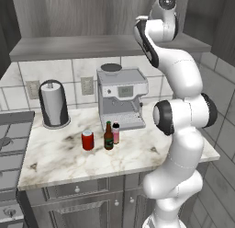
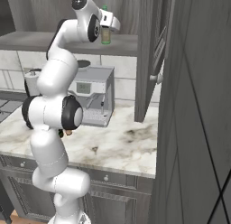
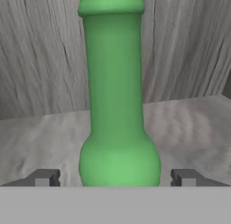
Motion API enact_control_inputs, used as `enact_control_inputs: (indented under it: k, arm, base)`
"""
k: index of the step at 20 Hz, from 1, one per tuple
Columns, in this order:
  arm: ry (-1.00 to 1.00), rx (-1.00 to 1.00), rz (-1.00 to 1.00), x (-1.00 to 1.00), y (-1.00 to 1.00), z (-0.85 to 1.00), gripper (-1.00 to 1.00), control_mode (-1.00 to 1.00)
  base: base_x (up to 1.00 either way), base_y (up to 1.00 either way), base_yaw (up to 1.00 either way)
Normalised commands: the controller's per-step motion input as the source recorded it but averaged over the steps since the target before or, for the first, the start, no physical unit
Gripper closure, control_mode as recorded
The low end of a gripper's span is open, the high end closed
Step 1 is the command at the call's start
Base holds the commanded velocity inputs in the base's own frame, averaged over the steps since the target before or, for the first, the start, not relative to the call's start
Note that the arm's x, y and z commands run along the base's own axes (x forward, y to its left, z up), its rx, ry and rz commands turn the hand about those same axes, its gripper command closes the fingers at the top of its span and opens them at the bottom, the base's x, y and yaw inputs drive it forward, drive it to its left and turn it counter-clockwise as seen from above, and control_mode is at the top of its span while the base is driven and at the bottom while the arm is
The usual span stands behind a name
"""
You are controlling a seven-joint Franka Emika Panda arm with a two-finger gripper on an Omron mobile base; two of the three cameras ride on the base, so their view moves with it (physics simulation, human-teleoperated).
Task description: Sort all alcoholic drinks to one cabinet, and non-alcoholic drinks to the other.
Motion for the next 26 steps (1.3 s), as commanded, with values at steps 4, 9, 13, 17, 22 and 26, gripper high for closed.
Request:
enact_control_inputs:
  k: [4, 9, 13, 17, 22, 26]
  arm:
    - [0.0, 0.0, 0.0, 0.03, -0.06, 0.0, -1.0, -1.0]
    - [0.0, 0.0, 0.0, -0.23, -0.01, 0.05, -1.0, -1.0]
    - [0.0, 0.0, 0.0, -0.5, -0.01, 0.13, -1.0, -1.0]
    - [0.0, -0.05, 0.02, -0.68, 0.01, 0.01, -1.0, -1.0]
    - [0.0, -0.02, 0.04, -0.72, 0.11, -0.11, -1.0, -1.0]
    - [0.0, -0.02, 0.07, -0.82, 0.13, -0.2, -1.0, -1.0]
  base:
    - [0.0, 0.0, 0.0]
    - [0.0, 0.0, 0.0]
    - [0.0, 0.0, 0.0]
    - [0.0, 0.0, 0.0]
    - [0.0, 0.0, 0.0]
    - [0.0, 0.0, 0.0]
